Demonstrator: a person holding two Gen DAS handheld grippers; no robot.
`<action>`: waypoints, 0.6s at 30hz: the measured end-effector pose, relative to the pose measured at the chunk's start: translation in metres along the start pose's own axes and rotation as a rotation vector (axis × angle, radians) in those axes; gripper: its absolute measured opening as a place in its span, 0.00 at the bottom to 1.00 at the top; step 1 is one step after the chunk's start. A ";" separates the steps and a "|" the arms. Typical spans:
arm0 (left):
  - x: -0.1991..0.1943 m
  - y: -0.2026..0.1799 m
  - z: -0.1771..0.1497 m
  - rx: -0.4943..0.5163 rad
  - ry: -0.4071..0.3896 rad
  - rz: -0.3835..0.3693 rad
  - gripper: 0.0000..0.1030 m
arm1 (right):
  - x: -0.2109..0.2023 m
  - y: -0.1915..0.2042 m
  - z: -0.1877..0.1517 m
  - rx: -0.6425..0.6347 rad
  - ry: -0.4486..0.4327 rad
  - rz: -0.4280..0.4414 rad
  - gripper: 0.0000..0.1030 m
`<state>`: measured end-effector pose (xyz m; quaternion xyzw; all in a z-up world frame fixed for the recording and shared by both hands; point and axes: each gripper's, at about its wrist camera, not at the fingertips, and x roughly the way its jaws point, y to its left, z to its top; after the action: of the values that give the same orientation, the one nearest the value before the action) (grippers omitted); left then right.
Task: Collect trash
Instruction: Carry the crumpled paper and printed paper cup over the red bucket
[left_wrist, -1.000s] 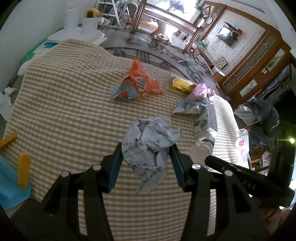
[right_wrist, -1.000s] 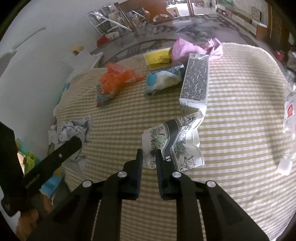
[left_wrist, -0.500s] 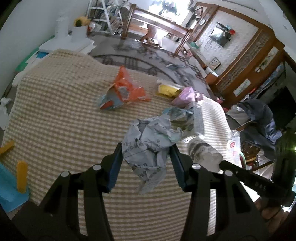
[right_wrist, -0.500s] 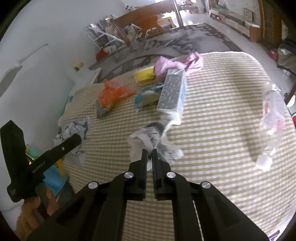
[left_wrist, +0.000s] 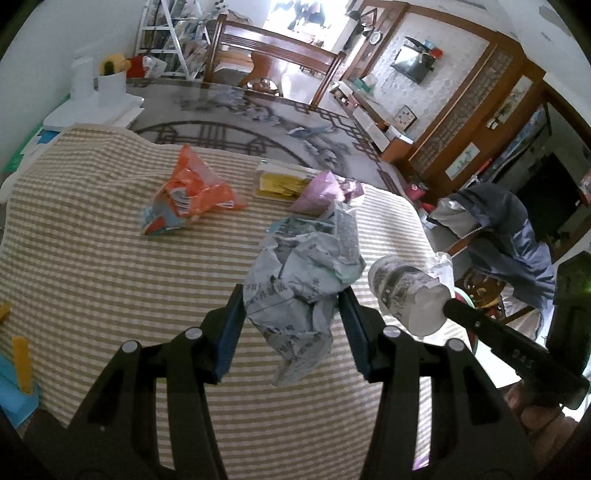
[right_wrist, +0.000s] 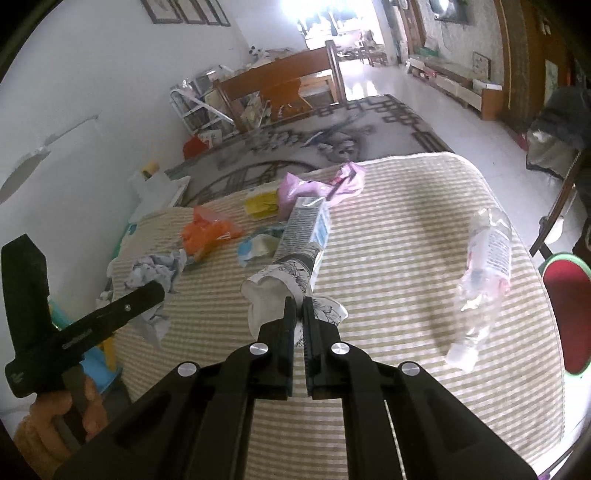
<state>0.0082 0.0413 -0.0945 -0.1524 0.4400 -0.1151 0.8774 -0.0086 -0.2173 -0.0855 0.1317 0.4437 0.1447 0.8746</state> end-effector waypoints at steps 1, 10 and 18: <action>0.001 -0.004 -0.001 0.004 0.003 0.000 0.47 | 0.000 -0.002 0.000 0.003 0.001 0.000 0.04; 0.010 -0.034 -0.004 0.022 0.014 0.003 0.47 | -0.012 -0.028 0.001 0.009 -0.009 0.007 0.04; 0.023 -0.073 -0.010 0.043 0.025 -0.005 0.47 | -0.028 -0.057 0.004 0.001 -0.017 0.010 0.04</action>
<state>0.0085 -0.0359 -0.0896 -0.1331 0.4480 -0.1286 0.8747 -0.0134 -0.2808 -0.0833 0.1356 0.4357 0.1480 0.8774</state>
